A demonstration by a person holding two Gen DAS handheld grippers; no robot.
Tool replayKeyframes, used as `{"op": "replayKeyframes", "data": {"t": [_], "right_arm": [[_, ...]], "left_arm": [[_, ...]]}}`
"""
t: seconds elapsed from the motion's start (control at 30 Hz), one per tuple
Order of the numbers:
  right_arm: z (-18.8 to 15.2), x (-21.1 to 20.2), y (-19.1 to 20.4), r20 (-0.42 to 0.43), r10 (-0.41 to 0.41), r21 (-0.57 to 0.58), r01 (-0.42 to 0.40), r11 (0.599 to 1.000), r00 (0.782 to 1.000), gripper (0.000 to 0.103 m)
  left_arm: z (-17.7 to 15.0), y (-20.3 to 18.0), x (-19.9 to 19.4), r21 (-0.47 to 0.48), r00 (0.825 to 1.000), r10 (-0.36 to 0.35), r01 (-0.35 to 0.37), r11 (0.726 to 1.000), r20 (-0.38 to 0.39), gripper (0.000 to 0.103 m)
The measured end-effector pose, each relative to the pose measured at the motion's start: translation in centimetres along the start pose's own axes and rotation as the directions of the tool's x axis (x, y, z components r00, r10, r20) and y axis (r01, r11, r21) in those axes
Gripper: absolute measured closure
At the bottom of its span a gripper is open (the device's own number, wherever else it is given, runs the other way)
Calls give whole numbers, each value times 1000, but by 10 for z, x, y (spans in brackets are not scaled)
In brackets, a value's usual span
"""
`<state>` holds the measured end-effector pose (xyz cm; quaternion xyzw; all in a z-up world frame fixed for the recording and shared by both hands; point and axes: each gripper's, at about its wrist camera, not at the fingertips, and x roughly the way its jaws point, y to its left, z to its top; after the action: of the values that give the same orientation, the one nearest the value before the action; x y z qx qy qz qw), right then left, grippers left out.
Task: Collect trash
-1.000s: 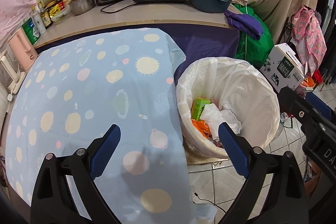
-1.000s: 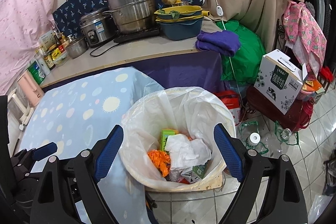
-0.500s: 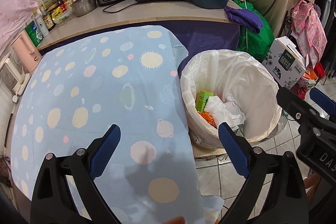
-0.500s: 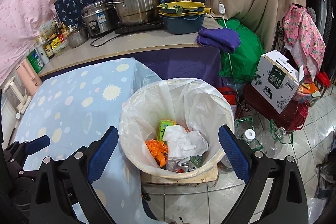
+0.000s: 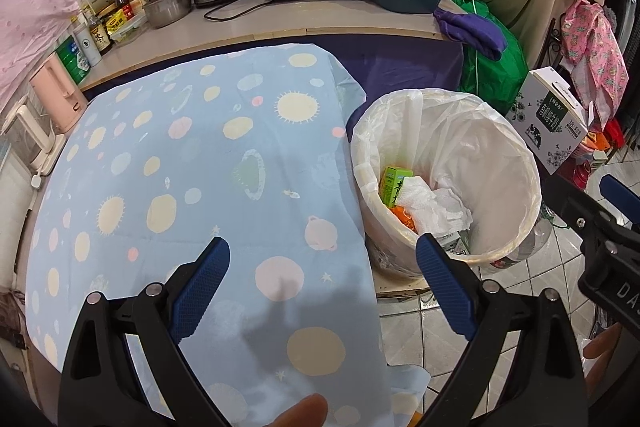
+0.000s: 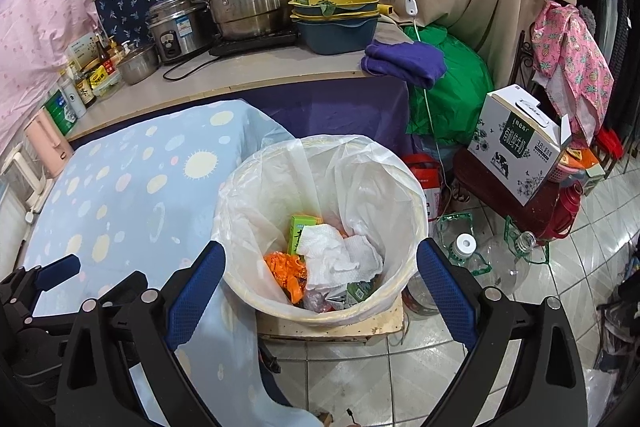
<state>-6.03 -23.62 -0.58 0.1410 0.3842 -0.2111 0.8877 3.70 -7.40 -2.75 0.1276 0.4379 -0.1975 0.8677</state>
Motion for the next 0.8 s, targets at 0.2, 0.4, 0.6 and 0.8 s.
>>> {"op": "replayKeyframes", "data": {"t": [0.2, 0.4, 0.6, 0.8], "right_arm": [[0, -1, -1, -5, -1, -8, 1, 1000, 1000, 10], [5, -1, 1, 5, 10, -12, -10, 1000, 1000, 10], [9, 3, 1, 7, 15, -12, -14, 1000, 1000, 10], [14, 6, -2, 10, 5, -6, -5, 1000, 1000, 10]], "left_arm": [[2, 1, 0, -7, 1000, 14, -14, 1000, 5, 13], [7, 0, 0, -10, 1000, 20, -20, 1000, 17, 13], [15, -3, 3, -2, 1000, 15, -15, 1000, 24, 13], [22, -5, 6, -6, 1000, 13, -13, 1000, 27, 13]]}}
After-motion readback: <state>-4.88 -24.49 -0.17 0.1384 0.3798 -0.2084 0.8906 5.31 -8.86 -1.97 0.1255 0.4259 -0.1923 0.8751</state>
